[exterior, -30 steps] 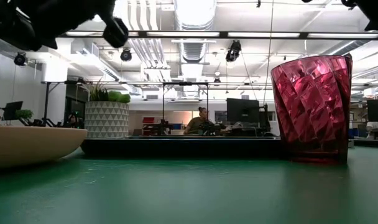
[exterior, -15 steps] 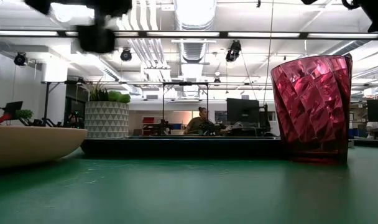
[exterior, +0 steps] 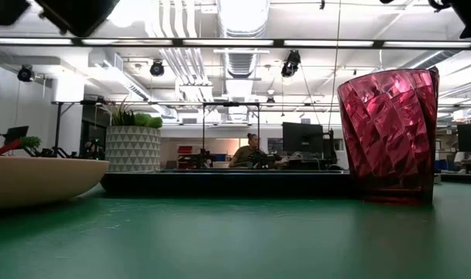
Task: Pick and place plate/cup/fork/spoon on tray
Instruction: Put the orange plate on the dark green serving tray
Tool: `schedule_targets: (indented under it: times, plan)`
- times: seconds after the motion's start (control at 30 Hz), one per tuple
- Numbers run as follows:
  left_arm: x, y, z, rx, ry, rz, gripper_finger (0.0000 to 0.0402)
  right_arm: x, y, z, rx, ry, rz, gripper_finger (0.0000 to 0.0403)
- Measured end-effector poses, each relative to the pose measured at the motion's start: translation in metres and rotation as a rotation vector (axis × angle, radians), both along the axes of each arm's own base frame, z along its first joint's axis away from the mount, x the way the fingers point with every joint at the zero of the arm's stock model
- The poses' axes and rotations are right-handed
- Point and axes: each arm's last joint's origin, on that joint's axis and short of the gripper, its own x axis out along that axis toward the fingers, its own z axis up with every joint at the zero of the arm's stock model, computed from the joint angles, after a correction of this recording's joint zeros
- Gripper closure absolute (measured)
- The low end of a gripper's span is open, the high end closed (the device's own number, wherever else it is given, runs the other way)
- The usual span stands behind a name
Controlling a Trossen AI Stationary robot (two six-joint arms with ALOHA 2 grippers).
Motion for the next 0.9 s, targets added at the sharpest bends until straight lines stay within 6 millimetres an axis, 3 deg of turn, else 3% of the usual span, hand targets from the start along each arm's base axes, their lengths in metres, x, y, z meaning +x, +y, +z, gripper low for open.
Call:
schedule_targets:
  times: [0.13, 0.67, 0.77, 0.9]
  plan:
    - [0.006, -0.004, -0.014, 0.009, 0.043, -0.011, 0.0402, -0.002, 0.0, 0.003, -0.014, -0.023, -0.009, 0.0394]
    - [-0.007, 0.002, -0.027, 0.134, 0.112, -0.087, 0.0401, -0.007, 0.0, 0.005, 0.007, -0.038, 0.004, 0.0394]
    - [-0.007, 0.0, -0.027, 0.154, 0.085, -0.115, 0.0387, -0.007, 0.0, 0.005, 0.009, -0.036, 0.006, 0.0394]
    - [-0.006, -0.001, -0.026, 0.167, 0.046, -0.166, 0.0341, -0.007, 0.0, 0.005, 0.008, -0.034, 0.005, 0.0394]
